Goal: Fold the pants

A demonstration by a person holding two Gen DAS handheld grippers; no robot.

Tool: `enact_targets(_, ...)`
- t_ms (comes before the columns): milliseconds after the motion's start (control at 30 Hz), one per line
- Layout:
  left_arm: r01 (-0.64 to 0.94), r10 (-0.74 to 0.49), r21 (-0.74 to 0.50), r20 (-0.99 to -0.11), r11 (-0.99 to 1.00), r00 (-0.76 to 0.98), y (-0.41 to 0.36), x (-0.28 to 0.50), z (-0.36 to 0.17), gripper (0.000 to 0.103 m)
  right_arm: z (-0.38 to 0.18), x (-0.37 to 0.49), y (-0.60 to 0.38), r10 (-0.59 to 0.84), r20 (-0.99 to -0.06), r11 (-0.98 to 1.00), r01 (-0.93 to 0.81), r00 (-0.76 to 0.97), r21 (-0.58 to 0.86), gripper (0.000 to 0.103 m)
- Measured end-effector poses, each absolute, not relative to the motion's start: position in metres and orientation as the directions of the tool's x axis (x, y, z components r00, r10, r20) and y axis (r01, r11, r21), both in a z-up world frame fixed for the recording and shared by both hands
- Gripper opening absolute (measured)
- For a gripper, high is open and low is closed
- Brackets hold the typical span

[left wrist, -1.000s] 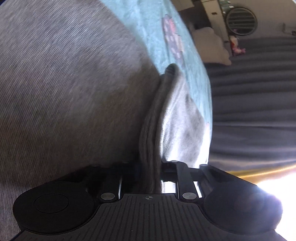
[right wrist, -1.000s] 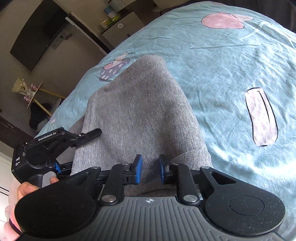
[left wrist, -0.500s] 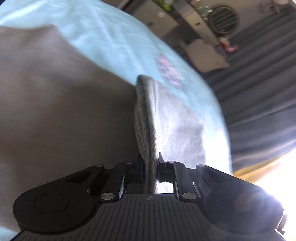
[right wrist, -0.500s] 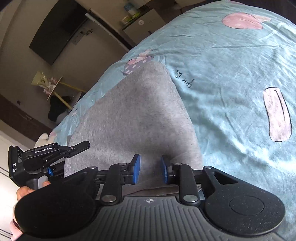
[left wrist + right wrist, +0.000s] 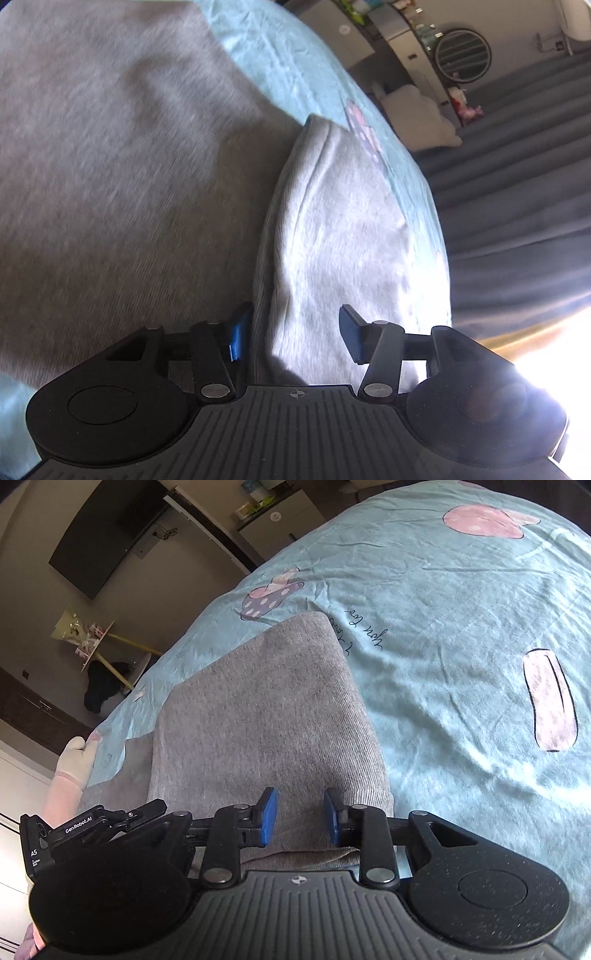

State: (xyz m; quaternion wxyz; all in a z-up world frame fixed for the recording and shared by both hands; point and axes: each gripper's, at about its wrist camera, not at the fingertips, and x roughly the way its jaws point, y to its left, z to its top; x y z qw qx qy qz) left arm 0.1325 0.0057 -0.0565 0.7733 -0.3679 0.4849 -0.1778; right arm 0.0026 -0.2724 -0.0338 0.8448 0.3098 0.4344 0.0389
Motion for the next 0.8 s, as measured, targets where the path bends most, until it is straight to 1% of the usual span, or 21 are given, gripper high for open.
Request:
enact_targets(67,-0.08,-0.648,-0.749,-0.616,0.657,0.448,0.006,0.132,-0.061,0.054,-0.035,0.001,-0.267,0.308,-0.748,0.828,0.222,0.588,0.515,0.028)
enact_targets(267,-0.069,-0.675,-0.763,-0.607,0.643,0.42,-0.003,0.134,-0.059,0.054,-0.041,0.009,-0.261,0.288,-0.803,0.851,0.244,0.522,0.465,0.028)
enact_targets(367,-0.067,-0.69,-0.768,-0.606,0.636,0.396,-0.001,0.132,-0.061,0.052,-0.04,0.009,-0.254,0.267,-0.817,0.875,0.226,0.512,0.428,0.028)
enact_targets(467,-0.07,-0.696,-0.771,-0.606,0.633,0.385,-0.001,0.131,-0.065,0.049,-0.039,0.006,-0.254,0.269,-0.808,0.877,0.215,0.524,0.43,0.029)
enact_targets(500,-0.073,-0.7,-0.777,-0.601,0.626,0.386,0.003,0.128,-0.068,0.047,-0.039,0.005,-0.255,0.276,-0.802,0.871,0.216,0.529,0.442,0.03)
enact_targets(533,-0.08,-0.702,-0.78,-0.598,0.621,0.385,0.005,0.126,-0.071,0.039,-0.039,0.004,-0.257,0.282,-0.797,0.864,0.219,0.534,0.453,0.03)
enact_targets(567,-0.093,-0.702,-0.782,-0.599,0.616,0.384,0.007,0.125,-0.074,0.028,-0.038,0.003,-0.258,0.286,-0.793,0.858,0.224,0.538,0.462,0.03)
enact_targets(600,-0.112,-0.697,-0.781,-0.604,0.615,0.386,0.009,0.125,-0.077,0.022,-0.037,0.003,-0.258,0.288,-0.789,0.855,0.226,0.542,0.467,0.03)
enact_targets(633,-0.124,-0.699,-0.785,-0.602,0.607,0.387,0.011,0.125,-0.08,0.019,-0.036,0.003,-0.258,0.289,-0.786,0.855,0.221,0.547,0.469,0.031)
enact_targets(700,-0.133,-0.703,-0.796,-0.587,0.59,0.402,0.015,0.122,-0.078,0.017,-0.03,0.002,-0.255,0.29,-0.773,0.86,0.201,0.564,0.469,0.037)
enact_targets(733,-0.112,-0.698,-0.795,-0.582,0.596,0.417,0.016,0.12,-0.073,0.016,-0.026,0.001,-0.254,0.291,-0.764,0.865,0.184,0.576,0.468,0.039)
enact_targets(767,-0.082,-0.69,-0.789,-0.577,0.608,0.436,0.016,0.118,-0.065,0.015,-0.02,0.0,-0.252,0.282,-0.75,0.868,0.174,0.598,0.465,0.044)
enact_targets(800,-0.049,-0.678,-0.778,-0.574,0.626,0.459,0.015,0.115,-0.054,0.015,-0.016,-0.001,-0.252,0.27,-0.739,0.87,0.172,0.618,0.462,0.046)
